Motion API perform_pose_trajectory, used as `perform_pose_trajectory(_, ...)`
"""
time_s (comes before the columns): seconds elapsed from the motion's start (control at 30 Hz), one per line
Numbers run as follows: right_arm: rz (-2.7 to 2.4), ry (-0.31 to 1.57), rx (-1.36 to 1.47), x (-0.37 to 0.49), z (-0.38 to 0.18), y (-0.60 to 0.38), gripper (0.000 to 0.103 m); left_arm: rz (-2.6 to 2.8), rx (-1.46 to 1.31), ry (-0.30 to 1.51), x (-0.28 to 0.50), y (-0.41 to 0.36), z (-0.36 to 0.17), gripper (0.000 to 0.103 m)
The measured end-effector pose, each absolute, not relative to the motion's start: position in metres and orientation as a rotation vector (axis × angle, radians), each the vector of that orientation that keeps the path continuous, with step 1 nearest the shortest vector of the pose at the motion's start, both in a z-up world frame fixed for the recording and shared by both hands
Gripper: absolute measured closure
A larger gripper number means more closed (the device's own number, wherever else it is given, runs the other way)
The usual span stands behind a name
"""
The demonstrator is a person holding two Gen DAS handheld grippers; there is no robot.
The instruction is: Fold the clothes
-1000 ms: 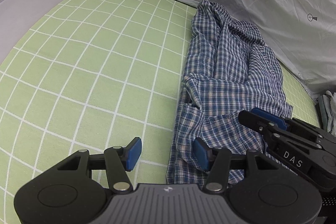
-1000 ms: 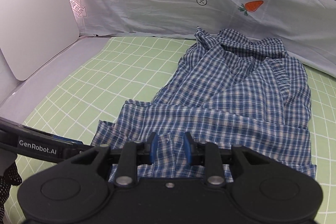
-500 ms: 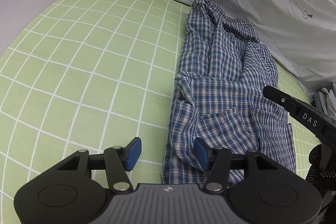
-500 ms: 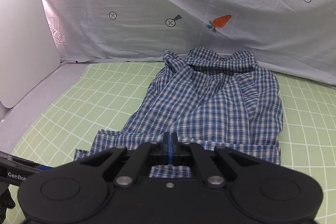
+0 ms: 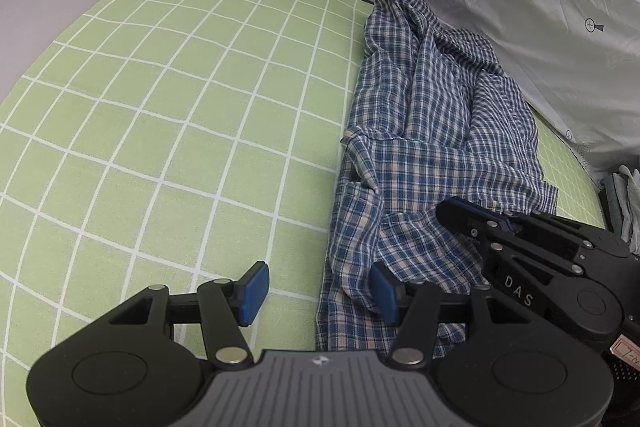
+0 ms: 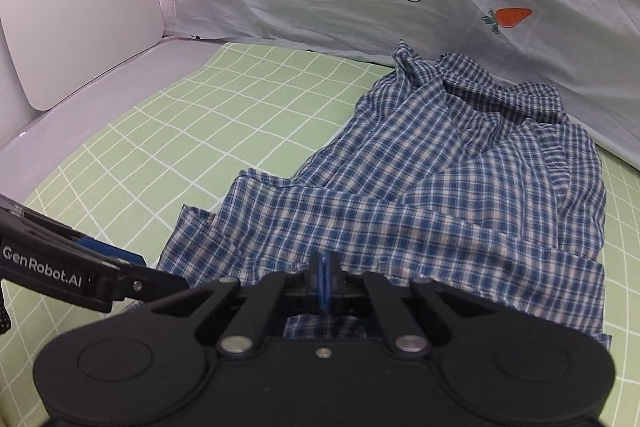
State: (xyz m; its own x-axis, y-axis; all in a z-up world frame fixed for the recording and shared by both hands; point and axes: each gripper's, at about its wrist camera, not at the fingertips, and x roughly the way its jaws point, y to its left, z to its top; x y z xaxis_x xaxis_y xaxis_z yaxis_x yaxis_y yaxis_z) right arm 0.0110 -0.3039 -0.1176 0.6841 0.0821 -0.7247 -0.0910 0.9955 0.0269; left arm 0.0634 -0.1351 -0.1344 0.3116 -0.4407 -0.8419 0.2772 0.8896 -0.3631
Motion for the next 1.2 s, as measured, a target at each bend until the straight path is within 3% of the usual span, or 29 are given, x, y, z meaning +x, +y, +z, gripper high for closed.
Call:
perform_pose_trajectory(0.17, -0.054, 0.717, 0.026, 0.001, -0.1, -0.327, 0.103, -0.488, -0.159, 1.159, 0.063, -0.136, -0.134, 0.046)
perform_pose_trajectory(0.37, -0.131, 0.792, 0.068, 0.008, -0.113, -0.343, 0.101, -0.484, -0.158, 1.172, 0.063, -0.136, -0.137, 0.046)
perform_pose_trajectory(0.4, -0.15, 0.796, 0.075, 0.007, -0.114, -0.343, 0.097, -0.484, -0.155, 1.171, 0.063, -0.135, -0.136, 0.046)
perform_pose_trajectory(0.5, -0.205, 0.775, 0.11, 0.0, -0.11, -0.35, 0.055, -0.474, -0.151, 1.169, 0.064, -0.134, -0.136, 0.046)
perform_pose_trajectory(0.7, -0.353, 0.76, 0.081, -0.038, -0.1, -0.372, 0.032, -0.462, -0.159, 1.172, 0.06, -0.128, -0.133, 0.046)
perform_pose_trajectory(0.9, -0.493, 0.803, 0.279, -0.096, -0.105, -0.405, 0.023, -0.48, -0.177, 1.177, 0.05, -0.127, -0.127, 0.045)
perform_pose_trajectory(1.0, -0.513, 0.827, 0.364, -0.116, -0.112, -0.414, 0.023, -0.486, -0.205, 1.189, 0.042, -0.128, -0.128, 0.04)
perform_pose_trajectory(1.2, -0.468, 0.867, 0.454, -0.124, -0.122, -0.423, 0.023, -0.479, -0.272, 1.229, 0.028, -0.131, -0.134, 0.039)
